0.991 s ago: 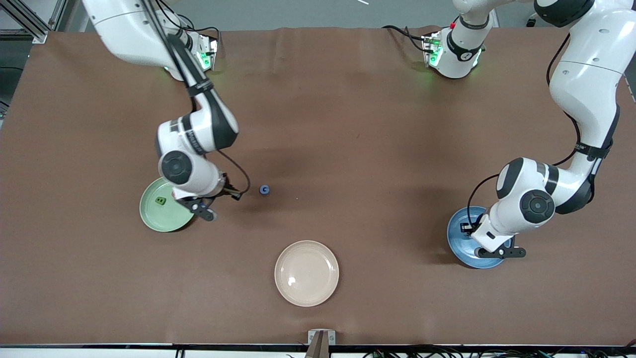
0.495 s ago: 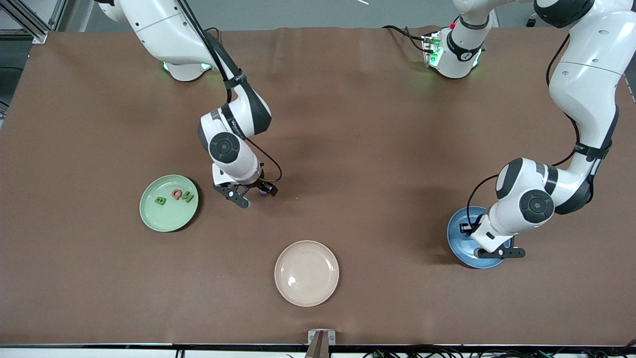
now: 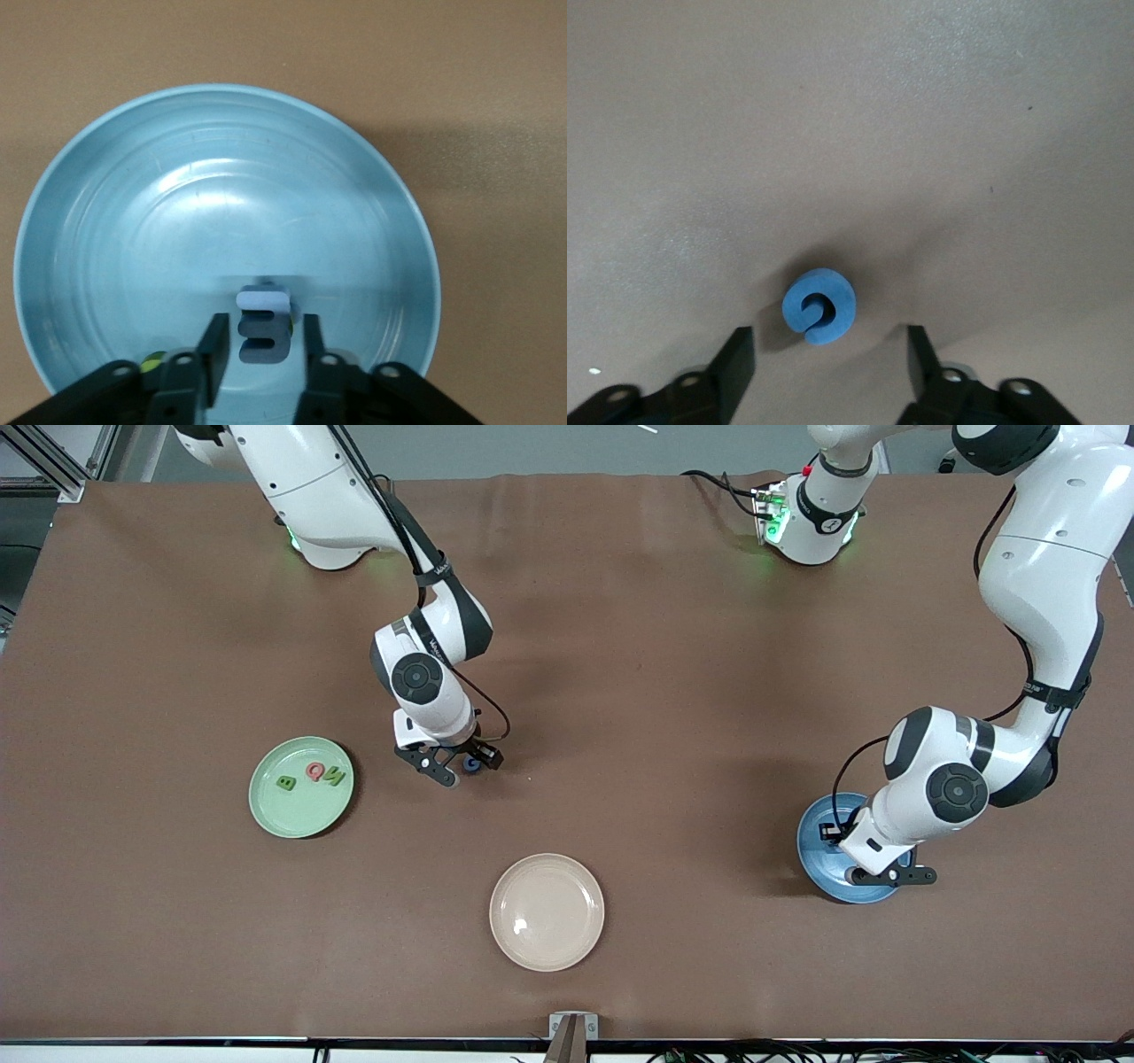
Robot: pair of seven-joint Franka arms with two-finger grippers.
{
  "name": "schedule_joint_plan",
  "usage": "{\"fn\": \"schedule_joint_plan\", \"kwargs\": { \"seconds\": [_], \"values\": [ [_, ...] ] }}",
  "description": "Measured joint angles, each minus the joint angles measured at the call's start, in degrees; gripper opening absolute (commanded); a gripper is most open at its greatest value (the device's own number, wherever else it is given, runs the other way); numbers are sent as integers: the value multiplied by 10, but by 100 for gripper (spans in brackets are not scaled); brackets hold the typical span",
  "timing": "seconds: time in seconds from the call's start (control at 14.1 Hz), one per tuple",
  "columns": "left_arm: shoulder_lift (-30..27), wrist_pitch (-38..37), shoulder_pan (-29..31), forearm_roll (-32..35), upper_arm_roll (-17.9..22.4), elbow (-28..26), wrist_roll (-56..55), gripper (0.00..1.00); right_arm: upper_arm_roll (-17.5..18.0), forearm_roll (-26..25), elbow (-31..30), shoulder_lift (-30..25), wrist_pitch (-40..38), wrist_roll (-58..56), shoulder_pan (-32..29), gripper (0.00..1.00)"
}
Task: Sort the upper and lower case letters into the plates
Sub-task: 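Grasp the blue C with the right gripper while the left gripper withdraws, then place the blue C on the green plate while the left arm returns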
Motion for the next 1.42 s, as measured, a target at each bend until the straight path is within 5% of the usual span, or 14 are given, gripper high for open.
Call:
{"fn": "schedule_joint_plan", "kwargs": {
  "seconds": [0.07, 0.57, 0.71, 0.92, 1.42],
  "values": [
    [0, 0, 0, 0, 0, 0, 0, 100, -1, 0, 0, 0, 0, 0, 0, 68],
    [-8, 1, 0, 0, -3, 10, 1, 100, -4, -1, 0, 5, 2, 0, 0, 59],
    [-26, -16, 1, 0, -9, 13, 1, 100, -5, -3, 1, 5, 3, 0, 0, 44],
    [-66, -60, 2, 0, -30, 16, 1, 100, -6, -6, 1, 3, 3, 0, -1, 2],
    [-195, -176, 1, -49, -61, 32, 1, 100, -21, -9, 10, -14, -57, -71, -40, 0]
  ]
}}
